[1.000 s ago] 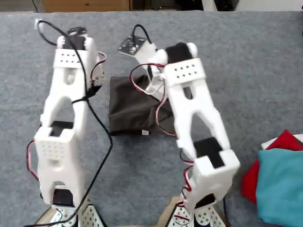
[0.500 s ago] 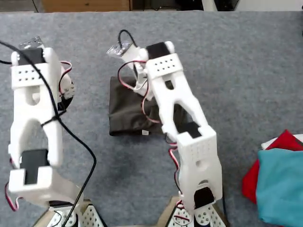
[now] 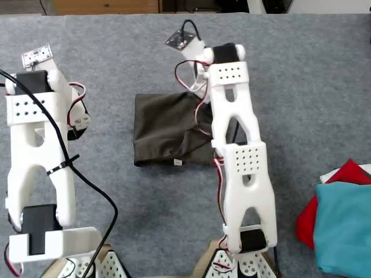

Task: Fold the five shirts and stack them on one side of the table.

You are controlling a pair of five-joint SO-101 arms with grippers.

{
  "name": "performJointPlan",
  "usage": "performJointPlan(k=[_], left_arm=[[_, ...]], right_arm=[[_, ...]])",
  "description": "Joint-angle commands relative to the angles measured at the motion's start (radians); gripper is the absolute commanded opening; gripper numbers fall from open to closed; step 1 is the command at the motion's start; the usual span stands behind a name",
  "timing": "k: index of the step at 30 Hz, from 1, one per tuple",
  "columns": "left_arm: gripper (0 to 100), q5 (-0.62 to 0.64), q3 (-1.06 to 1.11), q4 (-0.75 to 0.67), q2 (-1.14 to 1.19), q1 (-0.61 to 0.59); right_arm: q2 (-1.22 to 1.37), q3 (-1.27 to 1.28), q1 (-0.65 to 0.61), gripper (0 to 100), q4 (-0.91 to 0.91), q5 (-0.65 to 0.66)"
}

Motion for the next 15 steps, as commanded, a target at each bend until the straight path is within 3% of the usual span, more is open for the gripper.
performJointPlan(k=[1,9,15], left_arm=[[2,-0.008,0.011,0.009,-0.053,-0.002],[2,-0.008,0.071,0.009,-0.12,0.049],[2,-0.008,0.095,0.008,-0.168,0.155]], right_arm=[[0.021,-0.13,0.045,0.7,-0.017,0.018],[0.071,-0.243,0.102,0.7,-0.086,0.052],[0.012,-0.328,0.05,0.7,0.114,0.051]])
